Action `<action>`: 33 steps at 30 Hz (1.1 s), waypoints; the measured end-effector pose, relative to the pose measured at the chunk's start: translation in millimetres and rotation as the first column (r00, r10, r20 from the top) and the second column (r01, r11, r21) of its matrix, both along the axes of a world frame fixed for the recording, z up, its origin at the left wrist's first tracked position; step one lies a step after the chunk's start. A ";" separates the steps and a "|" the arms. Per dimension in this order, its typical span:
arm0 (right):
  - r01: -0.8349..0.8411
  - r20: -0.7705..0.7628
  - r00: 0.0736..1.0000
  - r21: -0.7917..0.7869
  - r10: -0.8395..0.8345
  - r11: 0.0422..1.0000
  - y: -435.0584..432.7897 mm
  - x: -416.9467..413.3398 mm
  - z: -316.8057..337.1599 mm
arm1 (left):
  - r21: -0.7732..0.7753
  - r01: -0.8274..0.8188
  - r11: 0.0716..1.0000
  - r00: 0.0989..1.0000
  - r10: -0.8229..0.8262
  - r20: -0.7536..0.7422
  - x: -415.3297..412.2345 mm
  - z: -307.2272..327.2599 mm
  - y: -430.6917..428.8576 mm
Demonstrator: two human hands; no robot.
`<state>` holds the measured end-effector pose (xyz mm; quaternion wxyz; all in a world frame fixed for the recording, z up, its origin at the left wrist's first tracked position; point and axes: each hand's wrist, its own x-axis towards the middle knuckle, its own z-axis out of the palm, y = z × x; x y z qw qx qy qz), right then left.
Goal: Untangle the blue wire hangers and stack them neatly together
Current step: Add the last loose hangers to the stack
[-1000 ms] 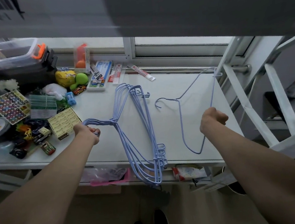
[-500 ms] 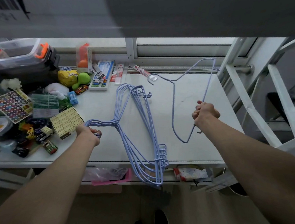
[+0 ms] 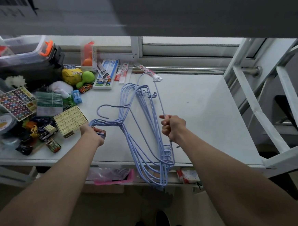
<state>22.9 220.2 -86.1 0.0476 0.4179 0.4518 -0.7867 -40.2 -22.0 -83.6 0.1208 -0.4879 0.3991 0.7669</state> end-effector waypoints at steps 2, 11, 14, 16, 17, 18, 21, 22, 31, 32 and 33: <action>-0.053 0.006 0.999 0.026 0.052 0.998 -6.6 0.7 -2.6 | 0.014 0.018 1.000 1.000 -0.018 -0.010 -1.4 -3.6 -2.1; -0.211 0.089 0.976 0.592 0.197 0.777 -28.0 8.6 -17.4 | 0.034 0.074 0.997 0.997 -0.073 -0.005 -5.3 -14.3 -8.8; -0.294 0.171 0.945 0.817 0.278 0.495 -34.1 16.8 -7.7 | 0.007 0.082 0.997 0.997 -0.082 -0.001 -2.1 -11.9 -5.7; -0.313 0.212 0.932 0.879 0.294 0.360 -39.3 23.6 -0.4 | -0.012 0.089 0.996 0.996 -0.088 0.014 -2.1 -14.1 -6.1; -0.324 0.236 0.927 0.896 0.292 0.305 -42.6 26.0 1.1 | -0.028 0.090 0.996 0.996 -0.090 0.023 -2.8 -15.1 -6.5; -0.337 0.260 0.921 0.904 0.290 0.261 -46.2 27.6 0.9 | -0.045 0.091 0.995 0.995 -0.090 0.032 -3.7 -16.2 -7.0; -0.384 0.339 0.898 0.915 0.279 0.122 -52.6 28.5 -2.1 | -0.062 0.120 0.991 0.992 -0.117 0.050 -5.5 -15.6 -6.4; -0.395 0.365 0.892 0.916 0.266 0.069 -52.6 28.1 -2.2 | -0.059 0.132 0.990 0.991 -0.129 0.048 -5.9 -15.1 -6.6; -0.535 0.474 0.839 0.808 0.266 0.246 -46.5 22.5 5.5 | -0.053 0.084 0.995 0.995 -0.087 -0.055 -8.1 -18.0 -5.1; -0.526 0.462 0.843 0.815 0.275 0.244 -46.6 23.3 8.1 | -0.041 0.079 0.996 0.994 -0.082 -0.072 -7.6 -17.8 -4.4; -0.521 0.455 0.844 0.822 0.286 0.231 -47.6 24.0 10.5 | -0.031 0.083 0.996 0.993 -0.086 -0.086 -7.4 -18.1 -4.7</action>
